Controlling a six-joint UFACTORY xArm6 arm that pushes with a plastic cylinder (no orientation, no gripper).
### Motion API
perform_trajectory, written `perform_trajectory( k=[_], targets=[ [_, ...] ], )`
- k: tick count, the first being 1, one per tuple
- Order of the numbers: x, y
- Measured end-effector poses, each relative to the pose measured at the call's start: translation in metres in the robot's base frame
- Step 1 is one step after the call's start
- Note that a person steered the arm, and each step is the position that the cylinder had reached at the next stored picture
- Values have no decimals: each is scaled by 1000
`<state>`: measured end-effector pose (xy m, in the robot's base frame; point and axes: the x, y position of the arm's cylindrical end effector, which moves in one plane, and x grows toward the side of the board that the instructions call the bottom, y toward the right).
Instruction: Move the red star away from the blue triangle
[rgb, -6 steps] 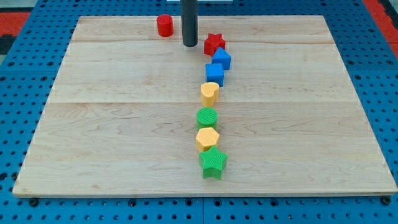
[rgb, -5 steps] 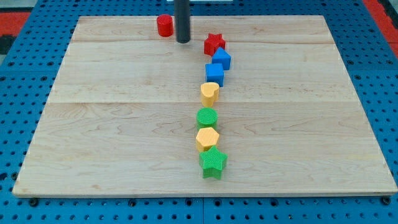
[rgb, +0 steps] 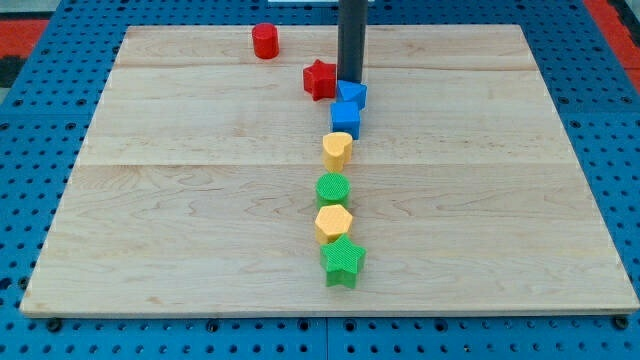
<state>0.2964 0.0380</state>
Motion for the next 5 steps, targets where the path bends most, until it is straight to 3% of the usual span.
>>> perform_trajectory(
  k=[2,4,5],
  targets=[
    [-23,-84],
    [53,-86],
    [93,-132]
  ],
)
